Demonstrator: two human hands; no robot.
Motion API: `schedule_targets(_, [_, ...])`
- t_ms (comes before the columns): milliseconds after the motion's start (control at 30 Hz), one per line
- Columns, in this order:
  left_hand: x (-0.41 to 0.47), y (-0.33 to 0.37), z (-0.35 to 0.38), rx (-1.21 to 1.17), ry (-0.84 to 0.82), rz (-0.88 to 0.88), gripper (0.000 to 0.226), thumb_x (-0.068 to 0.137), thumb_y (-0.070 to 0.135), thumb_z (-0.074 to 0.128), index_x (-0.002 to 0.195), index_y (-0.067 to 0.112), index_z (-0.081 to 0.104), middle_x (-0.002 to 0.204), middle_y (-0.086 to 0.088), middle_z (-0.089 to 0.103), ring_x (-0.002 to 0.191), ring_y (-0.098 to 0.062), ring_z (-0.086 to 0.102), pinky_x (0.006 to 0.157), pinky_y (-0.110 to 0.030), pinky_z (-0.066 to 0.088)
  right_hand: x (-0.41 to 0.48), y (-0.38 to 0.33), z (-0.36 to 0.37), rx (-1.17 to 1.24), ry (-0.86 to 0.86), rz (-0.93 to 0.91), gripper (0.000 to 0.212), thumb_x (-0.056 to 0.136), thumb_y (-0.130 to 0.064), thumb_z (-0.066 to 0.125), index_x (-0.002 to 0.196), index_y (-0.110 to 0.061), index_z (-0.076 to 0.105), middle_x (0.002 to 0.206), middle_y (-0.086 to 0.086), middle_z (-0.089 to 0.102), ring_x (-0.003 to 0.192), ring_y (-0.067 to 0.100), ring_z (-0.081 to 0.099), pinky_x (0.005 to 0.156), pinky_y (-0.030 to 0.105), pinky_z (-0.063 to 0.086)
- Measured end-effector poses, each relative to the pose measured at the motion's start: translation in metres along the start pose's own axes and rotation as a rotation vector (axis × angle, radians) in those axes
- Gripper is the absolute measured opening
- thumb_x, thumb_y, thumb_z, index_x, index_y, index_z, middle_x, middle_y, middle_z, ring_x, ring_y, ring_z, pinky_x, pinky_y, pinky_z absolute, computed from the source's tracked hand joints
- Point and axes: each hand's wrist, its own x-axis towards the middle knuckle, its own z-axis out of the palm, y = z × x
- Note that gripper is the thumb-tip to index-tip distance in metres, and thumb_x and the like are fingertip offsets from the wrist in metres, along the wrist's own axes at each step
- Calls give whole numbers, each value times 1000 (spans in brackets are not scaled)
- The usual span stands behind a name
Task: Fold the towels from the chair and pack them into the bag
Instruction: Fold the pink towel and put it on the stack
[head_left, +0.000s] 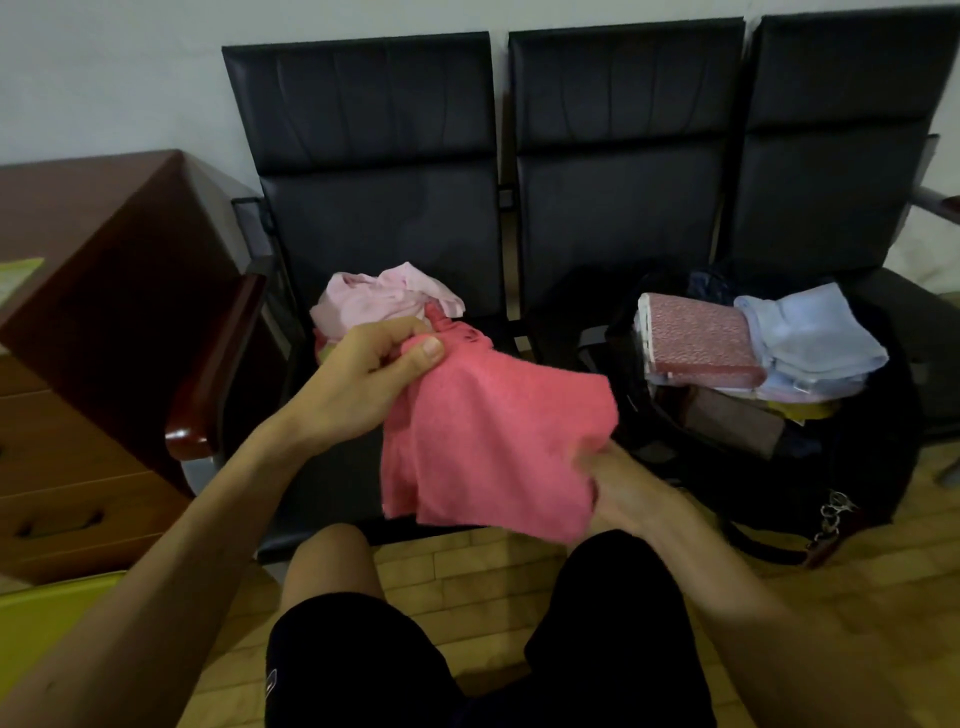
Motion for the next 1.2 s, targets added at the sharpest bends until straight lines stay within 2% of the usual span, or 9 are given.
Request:
schedule_targets(100, [6, -8, 1, 41, 54, -36, 23, 101, 26, 52, 94, 16, 72, 90, -6, 72, 79, -10, 66, 74, -24, 52, -5, 13, 13, -168, 19, -57, 88, 46, -26, 95, 126, -20, 57, 113, -3, 73, 107, 15, 68, 84, 30, 55])
schedule_targets(233, [7, -24, 0, -120, 47, -188, 30, 102, 32, 49, 82, 24, 69, 70, 9, 60, 64, -1, 55, 63, -20, 47, -18, -6, 23, -159, 58, -135, 63, 62, -21, 90, 118, -20, 62, 104, -3, 75, 95, 14, 72, 74, 26, 57])
schedule_targets(400, [8, -22, 24, -652, 78, -434, 35, 101, 43, 44, 100, 22, 72, 91, 4, 75, 90, -15, 70, 75, -26, 55, -29, -23, 36, -94, 54, -146, 54, 60, -25, 78, 112, -25, 61, 93, -9, 76, 87, 9, 73, 71, 27, 58])
schedule_targets(600, [-7, -33, 70, -1482, 145, -510, 92, 74, 84, 38, 118, 11, 74, 120, -17, 70, 111, -33, 68, 91, -47, 56, -33, -44, 36, -55, 71, -159, 36, 67, -24, 80, 101, -21, 69, 90, -1, 77, 83, 16, 74, 73, 33, 58])
schedule_targets(700, [-20, -33, 101, -1724, -194, -475, 100, 78, 81, 45, 137, 1, 56, 128, -23, 63, 118, -38, 61, 100, -51, 48, -27, -52, 24, 35, 116, -140, 45, 67, -27, 82, 107, -13, 69, 87, 5, 76, 77, 20, 73, 70, 34, 57])
schedule_targets(800, [-23, -24, 120, -1419, -221, -620, 54, 79, 43, 68, 116, 2, 66, 104, -20, 72, 87, -32, 73, 71, -43, 60, -27, -48, -2, 126, 179, -109, 42, 69, -30, 72, 107, -13, 67, 84, 5, 76, 72, 18, 73, 63, 31, 58])
schedule_targets(867, [-21, -24, 127, -1114, -171, -684, 36, 82, 20, 68, 116, 8, 63, 107, -19, 72, 90, -31, 74, 71, -41, 60, -34, -29, -22, 121, 243, -29, 41, 70, -26, 68, 108, -11, 67, 88, 8, 77, 74, 18, 74, 60, 29, 59])
schedule_targets(967, [-15, -36, 144, -927, -179, -773, 34, 88, 18, 68, 121, 14, 59, 110, -14, 73, 100, -30, 71, 79, -40, 58, -44, 10, -57, 77, 353, 90, 38, 77, -19, 71, 112, -4, 67, 98, 14, 76, 84, 23, 74, 68, 33, 60])
schedule_targets(1200, [21, -33, 213, -776, -293, -795, 36, 87, 18, 72, 120, 26, 59, 117, -4, 71, 107, -19, 69, 84, -30, 56, -55, 29, -135, 52, 541, 97, 27, 84, -23, 73, 108, -14, 65, 99, 10, 76, 93, 27, 72, 76, 39, 58])
